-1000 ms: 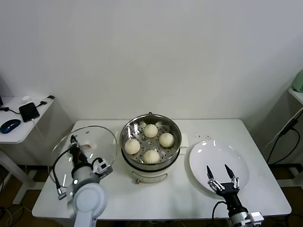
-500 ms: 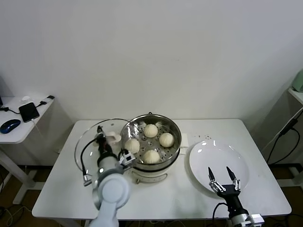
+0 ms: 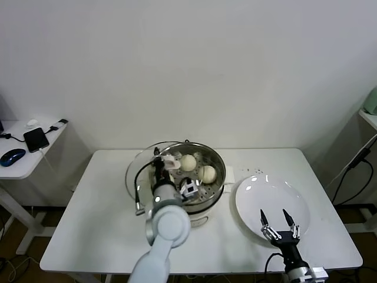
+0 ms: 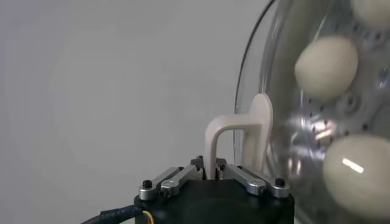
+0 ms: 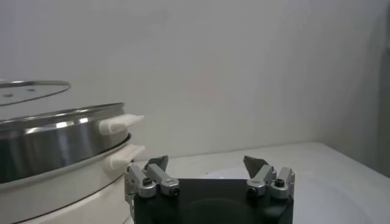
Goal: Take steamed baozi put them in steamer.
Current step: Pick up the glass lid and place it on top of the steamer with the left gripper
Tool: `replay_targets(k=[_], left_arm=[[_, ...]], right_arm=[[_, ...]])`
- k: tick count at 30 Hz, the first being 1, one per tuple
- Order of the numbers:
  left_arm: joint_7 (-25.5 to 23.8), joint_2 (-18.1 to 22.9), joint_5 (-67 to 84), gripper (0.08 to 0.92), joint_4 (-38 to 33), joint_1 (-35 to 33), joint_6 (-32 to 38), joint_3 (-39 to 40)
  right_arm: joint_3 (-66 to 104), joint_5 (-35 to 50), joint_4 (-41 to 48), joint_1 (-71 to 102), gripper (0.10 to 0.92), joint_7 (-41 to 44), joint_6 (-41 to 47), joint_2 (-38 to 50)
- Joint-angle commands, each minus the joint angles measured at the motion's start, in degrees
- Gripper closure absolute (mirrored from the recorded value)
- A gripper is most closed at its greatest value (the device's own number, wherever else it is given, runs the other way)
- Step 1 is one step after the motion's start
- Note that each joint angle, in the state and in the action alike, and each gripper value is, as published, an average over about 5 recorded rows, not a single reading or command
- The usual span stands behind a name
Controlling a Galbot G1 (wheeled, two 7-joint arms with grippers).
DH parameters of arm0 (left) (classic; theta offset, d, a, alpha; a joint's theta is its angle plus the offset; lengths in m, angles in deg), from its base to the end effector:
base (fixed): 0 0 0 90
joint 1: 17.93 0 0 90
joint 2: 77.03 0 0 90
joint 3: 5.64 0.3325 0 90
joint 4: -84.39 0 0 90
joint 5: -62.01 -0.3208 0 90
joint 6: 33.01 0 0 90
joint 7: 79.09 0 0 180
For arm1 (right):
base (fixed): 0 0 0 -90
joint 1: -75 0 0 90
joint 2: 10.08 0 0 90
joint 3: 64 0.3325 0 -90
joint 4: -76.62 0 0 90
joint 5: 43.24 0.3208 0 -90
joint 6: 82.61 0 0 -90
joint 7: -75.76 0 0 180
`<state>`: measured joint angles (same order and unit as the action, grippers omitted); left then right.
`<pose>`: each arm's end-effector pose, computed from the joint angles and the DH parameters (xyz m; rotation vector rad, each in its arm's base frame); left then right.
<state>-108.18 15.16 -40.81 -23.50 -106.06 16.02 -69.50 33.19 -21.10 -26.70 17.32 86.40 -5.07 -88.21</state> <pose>0.2814 -0.1433 -0.2196 0.1891 -2.1327 -1.9234 0.1307 -0.0914 -0.3727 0.1158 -3.0577 -0.2127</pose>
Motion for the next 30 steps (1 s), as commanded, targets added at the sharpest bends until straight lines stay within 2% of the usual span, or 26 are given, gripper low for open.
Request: replay_targets(k=[1,12,30], left_arm=[[-0.7,2.81,5.2,0.839,6.22,6.99,-2.49,8.35],[5.19,2.81,9.08,0.839,11.37,9.63,-4.03,9.41],[3.79,2.81,5.48,0.839,12.92,8.49,-4.03,8.2]], right_arm=[[0.18,-0.43,0.55,-0.09,0.203,0.01,0.04,-0.65],[0.21,-0.82,1.04,-0.16,0.203,0.03,-0.06,-0.99],[0.13,-1.09,1.0,-0.14,0.203,0.07,-0.19,-1.04]])
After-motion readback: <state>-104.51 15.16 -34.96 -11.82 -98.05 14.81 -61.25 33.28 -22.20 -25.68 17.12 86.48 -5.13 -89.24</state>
